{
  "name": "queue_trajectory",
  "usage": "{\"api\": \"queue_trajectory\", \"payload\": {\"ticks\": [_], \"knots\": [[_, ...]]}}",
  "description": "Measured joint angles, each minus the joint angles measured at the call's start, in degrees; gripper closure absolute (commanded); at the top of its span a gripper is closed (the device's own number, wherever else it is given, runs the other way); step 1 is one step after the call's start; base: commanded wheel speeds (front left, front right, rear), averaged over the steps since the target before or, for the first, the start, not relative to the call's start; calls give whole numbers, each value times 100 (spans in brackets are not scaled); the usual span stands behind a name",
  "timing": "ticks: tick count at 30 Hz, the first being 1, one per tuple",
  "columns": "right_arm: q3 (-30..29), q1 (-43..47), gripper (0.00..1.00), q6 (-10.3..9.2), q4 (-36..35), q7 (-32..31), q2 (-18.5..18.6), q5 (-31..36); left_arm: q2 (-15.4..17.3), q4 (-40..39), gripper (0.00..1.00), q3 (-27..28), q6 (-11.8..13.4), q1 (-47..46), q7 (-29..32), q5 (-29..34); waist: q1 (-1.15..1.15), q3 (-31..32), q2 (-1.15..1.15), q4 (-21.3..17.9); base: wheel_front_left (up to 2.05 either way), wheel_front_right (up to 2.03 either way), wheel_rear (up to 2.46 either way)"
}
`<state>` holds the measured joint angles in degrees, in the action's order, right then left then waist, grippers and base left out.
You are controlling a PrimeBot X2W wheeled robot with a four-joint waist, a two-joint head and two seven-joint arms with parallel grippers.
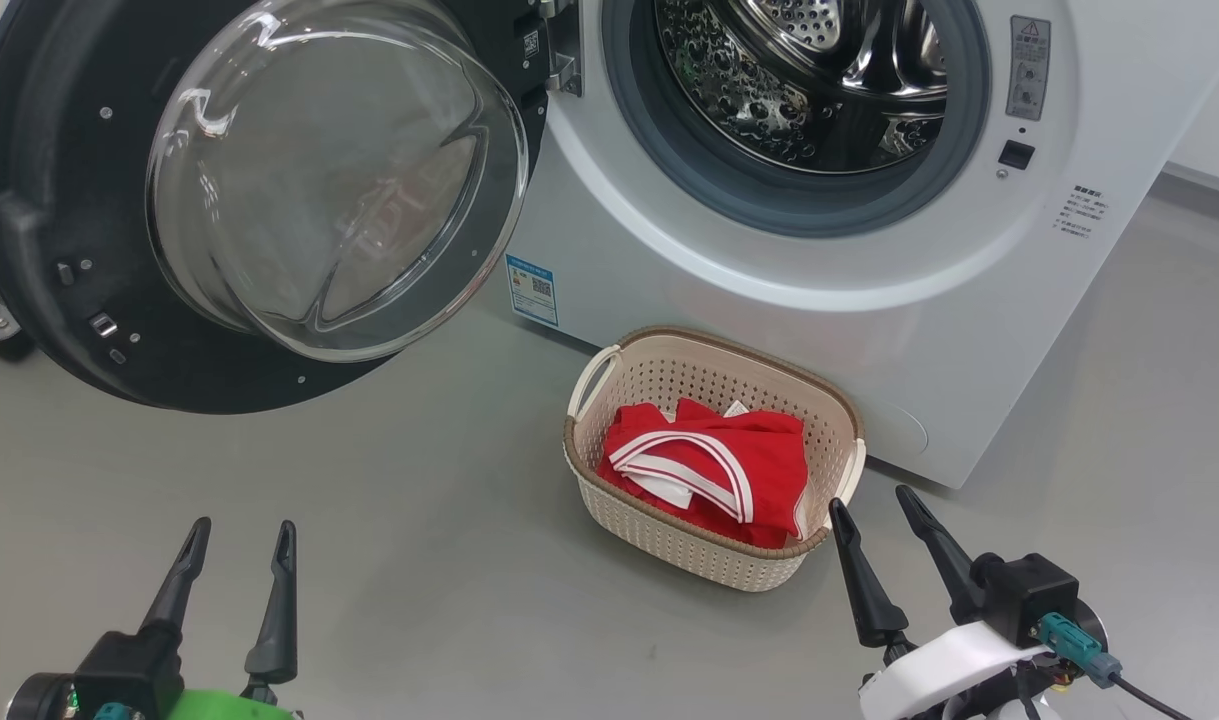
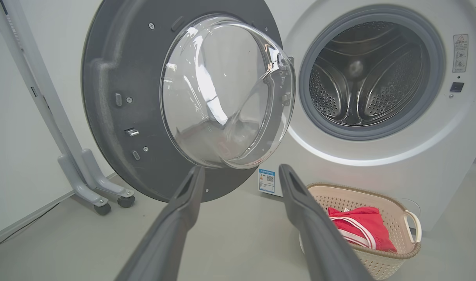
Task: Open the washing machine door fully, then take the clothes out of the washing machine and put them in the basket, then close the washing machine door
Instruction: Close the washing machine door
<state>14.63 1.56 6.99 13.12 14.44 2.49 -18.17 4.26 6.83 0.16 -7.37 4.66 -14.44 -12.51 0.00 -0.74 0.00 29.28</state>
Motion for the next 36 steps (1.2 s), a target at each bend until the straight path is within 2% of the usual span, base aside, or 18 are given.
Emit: {"api": "queue_trajectory", "payload": {"ticks": [3, 4, 5, 6, 8, 14, 21, 29, 36], "knots": [[-1, 0, 0, 0, 0, 0, 0, -7, 0, -1, 0, 1, 0, 1, 0, 0, 0, 1, 0, -3, 0, 0, 0], [-1, 0, 0, 0, 0, 0, 0, -7, 0, -1, 5, 1, 0, 1, 0, 0, 0, 1, 0, -5, 0, 0, 0], [-1, 0, 0, 0, 0, 0, 0, -7, 0, -1, 23, 1, 0, 1, 0, 0, 0, 1, 0, -6, 0, 0, 0], [-2, 0, 0, 0, 0, 0, 0, -7, 0, 0, 53, 0, 0, 1, 0, 0, 0, 0, 0, -8, 0, 0, 0], [-8, 0, 0, 0, 0, 0, 0, -7, 0, 2, 100, -7, 0, 1, 0, 0, 0, -3, 0, -11, 0, 0, 0], [-20, 0, 0, 0, 0, 0, 0, -7, 1, -1, 100, -13, 0, 1, 0, -1, 0, -23, 0, -14, 0, 0, 0], [18, -2, 0, 0, -30, 0, 0, 24, 34, -120, 100, 236, 0, -3, 0, -59, 0, -113, 0, -12, 0, 0, 0], [254, -183, 0, 0, -36, 0, 11, 248, 468, -580, 100, 895, 0, -245, -1, -119, 0, -467, 0, -100, 0, 0, 0], [283, -432, 0, -1, -35, -1, 110, 398, 983, -660, 100, 1704, 0, -756, -27, -689, 0, -840, 0, -240, 0, 0, 0]]}}
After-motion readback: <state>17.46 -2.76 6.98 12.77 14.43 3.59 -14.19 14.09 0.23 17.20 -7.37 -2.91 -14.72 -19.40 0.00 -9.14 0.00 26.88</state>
